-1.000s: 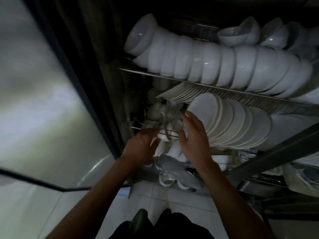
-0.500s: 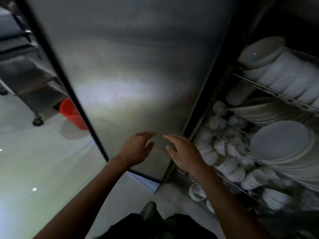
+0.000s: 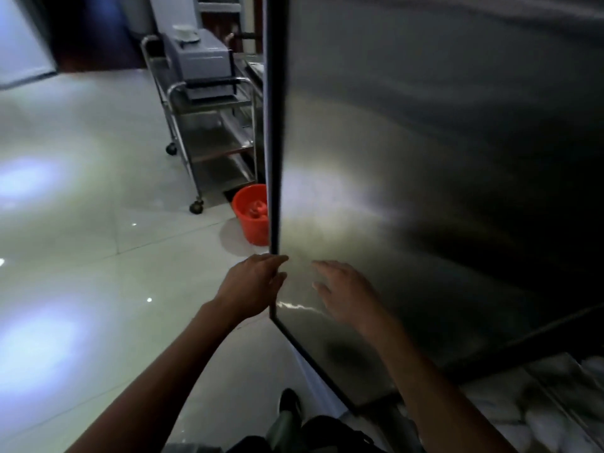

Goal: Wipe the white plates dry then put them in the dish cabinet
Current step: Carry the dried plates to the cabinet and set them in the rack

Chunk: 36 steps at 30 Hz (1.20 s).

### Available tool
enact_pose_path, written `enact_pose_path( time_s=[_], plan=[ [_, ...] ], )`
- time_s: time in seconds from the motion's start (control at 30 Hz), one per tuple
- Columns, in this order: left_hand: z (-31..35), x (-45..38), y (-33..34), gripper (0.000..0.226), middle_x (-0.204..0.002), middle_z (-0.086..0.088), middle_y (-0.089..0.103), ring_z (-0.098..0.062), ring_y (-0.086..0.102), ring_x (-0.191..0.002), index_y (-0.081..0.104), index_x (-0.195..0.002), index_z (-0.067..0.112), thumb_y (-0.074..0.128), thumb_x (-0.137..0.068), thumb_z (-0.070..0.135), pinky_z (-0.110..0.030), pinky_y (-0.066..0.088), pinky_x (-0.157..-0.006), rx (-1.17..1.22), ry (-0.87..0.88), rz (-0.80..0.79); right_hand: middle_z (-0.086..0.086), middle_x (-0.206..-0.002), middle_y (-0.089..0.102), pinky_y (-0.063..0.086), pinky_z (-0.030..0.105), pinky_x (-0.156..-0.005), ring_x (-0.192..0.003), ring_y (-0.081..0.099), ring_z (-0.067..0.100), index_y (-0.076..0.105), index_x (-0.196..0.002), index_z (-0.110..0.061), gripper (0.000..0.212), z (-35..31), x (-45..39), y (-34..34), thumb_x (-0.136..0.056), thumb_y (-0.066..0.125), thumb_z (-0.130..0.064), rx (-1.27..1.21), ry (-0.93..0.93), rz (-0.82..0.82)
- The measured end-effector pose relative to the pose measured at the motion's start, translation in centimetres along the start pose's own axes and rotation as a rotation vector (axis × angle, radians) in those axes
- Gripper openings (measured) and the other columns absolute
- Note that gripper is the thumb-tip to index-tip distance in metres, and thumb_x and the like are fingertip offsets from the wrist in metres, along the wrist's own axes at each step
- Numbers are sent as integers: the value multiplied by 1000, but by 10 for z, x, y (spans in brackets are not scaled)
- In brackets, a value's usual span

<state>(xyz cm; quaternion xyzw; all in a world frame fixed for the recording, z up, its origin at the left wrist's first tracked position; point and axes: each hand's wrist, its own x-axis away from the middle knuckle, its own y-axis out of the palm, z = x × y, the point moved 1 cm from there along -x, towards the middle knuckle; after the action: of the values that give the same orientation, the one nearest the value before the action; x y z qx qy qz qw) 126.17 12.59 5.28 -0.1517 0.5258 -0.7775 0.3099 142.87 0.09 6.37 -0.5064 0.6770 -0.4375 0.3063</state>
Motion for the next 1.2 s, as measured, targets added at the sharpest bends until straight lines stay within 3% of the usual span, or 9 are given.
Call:
enact_pose_path(
  time_s=[0.1, 0.27, 0.57, 0.77, 1.0, 1.2],
  plan=[
    [-31, -15, -10, 42, -137, 7, 61, -20, 57, -121, 52, -141, 31, 51, -99, 39, -34, 49, -87, -37, -96, 27, 0, -141, 57, 46, 38, -104, -125, 54, 23, 54, -140, -25, 41, -12, -47, 6, -98, 56, -25, -13, -76, -20],
    [-79, -29, -16, 43, -136, 7, 61, -19, 57, -122, 50, -142, 32, 51, -99, 40, -35, 50, -87, -73, -263, 34, -2, -152, 47, 41, 37, -110, -133, 47, 22, 46, -148, -26, 48, -33, -119, 28, -101, 52, -28, -30, -153, -115],
    [-163, 1, -21, 44, -138, 7, 60, -18, 55, -125, 49, -144, 31, 49, -101, 40, -35, 48, -90, -11, -622, 120, -1, -155, 43, 33, 38, -115, -140, 39, 21, 42, -150, -25, 50, -104, -209, 91, -102, 52, -29, 17, -391, -338],
    [-240, 26, -44, 44, -140, 8, 57, -18, 53, -127, 47, -145, 32, 48, -101, 39, -36, 47, -95, -20, -807, 156, -1, -163, 28, 24, 40, -119, -149, 26, 21, 30, -155, -28, 53, -186, -265, 137, -105, 46, -29, 176, -632, -378],
    [-335, 48, -88, 44, -142, 8, 56, -18, 51, -129, 46, -146, 32, 47, -102, 39, -37, 47, -96, -26, -952, 257, -1, -163, 27, 25, 39, -118, -148, 26, 20, 29, -155, -28, 52, -289, -329, 176, -105, 44, -31, 289, -825, -435],
    [-381, 80, -114, 45, -143, 10, 54, -17, 50, -130, 44, -147, 32, 44, -103, 41, -37, 47, -98, -29, -1049, 245, -1, -162, 29, 32, 40, -114, -144, 33, 24, 32, -154, -27, 52, -352, -359, 202, -105, 46, -31, 360, -937, -497]
  ],
)
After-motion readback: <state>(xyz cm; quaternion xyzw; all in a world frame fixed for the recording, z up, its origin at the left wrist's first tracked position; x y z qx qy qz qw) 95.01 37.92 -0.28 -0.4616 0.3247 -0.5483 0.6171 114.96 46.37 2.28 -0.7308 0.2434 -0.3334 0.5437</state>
